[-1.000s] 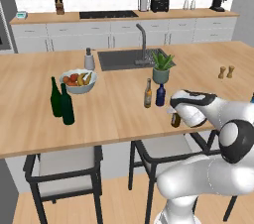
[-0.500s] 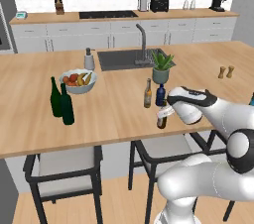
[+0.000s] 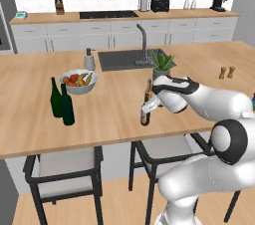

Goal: Move the plastic bottles in the middle to the plastics group, and the glass bottles in the middle to the glass group.

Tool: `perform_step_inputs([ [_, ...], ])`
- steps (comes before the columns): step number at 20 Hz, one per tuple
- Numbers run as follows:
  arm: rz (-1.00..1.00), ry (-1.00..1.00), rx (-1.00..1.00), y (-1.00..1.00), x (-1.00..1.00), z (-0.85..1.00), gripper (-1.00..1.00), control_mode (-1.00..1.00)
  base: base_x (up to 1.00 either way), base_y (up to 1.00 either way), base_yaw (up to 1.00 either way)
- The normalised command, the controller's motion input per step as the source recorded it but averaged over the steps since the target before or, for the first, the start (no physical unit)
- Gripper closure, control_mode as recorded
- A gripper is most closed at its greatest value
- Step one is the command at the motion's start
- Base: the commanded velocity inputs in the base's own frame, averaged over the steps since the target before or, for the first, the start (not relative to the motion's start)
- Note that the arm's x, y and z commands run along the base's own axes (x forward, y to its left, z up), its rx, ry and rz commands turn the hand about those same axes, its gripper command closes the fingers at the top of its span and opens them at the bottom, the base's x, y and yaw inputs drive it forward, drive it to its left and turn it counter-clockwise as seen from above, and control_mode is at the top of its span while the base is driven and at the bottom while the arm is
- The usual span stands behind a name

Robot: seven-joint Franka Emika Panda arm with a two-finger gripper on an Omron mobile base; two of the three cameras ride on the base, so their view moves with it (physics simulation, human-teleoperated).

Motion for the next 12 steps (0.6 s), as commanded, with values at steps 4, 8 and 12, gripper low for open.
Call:
perform_step_inputs([
  [4, 0.08, -0.03, 0.00, 0.79, 0.26, 0.00, 1.00, -1.00, 0.00, 0.00, 0.00],
  [8, 0.05, -0.01, 0.00, 0.76, 0.22, 0.00, 1.00, -1.00, 0.00, 0.00, 0.00],
  [12, 0.05, -0.08, 0.00, 0.69, 0.16, 0.00, 1.00, -1.00, 0.00, 0.00, 0.00],
])
